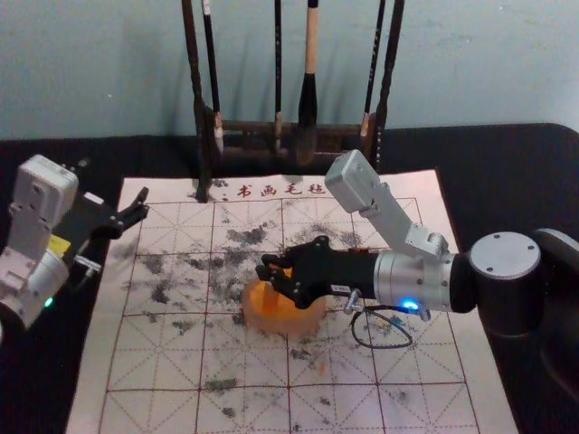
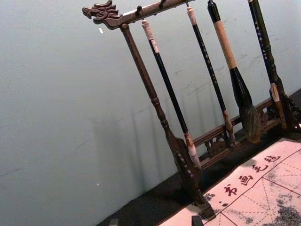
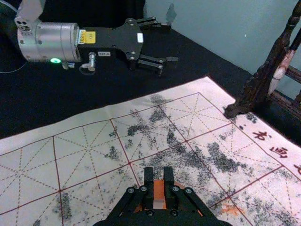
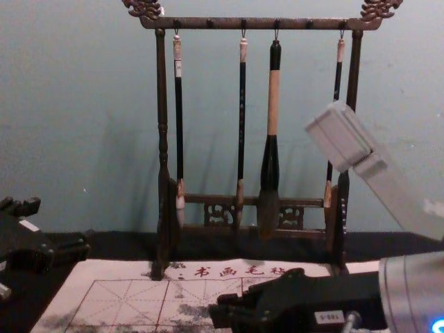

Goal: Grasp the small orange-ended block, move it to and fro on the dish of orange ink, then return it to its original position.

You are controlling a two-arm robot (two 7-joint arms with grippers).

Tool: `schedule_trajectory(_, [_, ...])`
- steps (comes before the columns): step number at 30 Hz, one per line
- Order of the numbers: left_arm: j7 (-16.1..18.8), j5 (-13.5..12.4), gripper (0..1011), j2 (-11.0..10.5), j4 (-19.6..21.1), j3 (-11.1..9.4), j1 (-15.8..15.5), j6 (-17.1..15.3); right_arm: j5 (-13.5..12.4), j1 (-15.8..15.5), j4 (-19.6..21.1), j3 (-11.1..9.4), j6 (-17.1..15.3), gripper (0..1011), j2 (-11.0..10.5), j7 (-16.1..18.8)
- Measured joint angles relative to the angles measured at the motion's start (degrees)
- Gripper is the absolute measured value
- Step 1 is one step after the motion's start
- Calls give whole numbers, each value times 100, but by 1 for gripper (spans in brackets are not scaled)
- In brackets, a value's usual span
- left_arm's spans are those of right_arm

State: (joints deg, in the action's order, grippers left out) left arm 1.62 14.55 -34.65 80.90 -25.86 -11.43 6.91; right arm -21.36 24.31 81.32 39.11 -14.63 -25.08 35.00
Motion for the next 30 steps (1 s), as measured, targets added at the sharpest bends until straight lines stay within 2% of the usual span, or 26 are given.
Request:
schedule_trajectory(13, [0,0,1001,0,0,0,0,0,26,131,-241,-4,-2,125,157,-64])
schedule_trajectory(30, [0,0,1001,0,0,0,0,0,68,126,-261,-129,-7,125,112,-151])
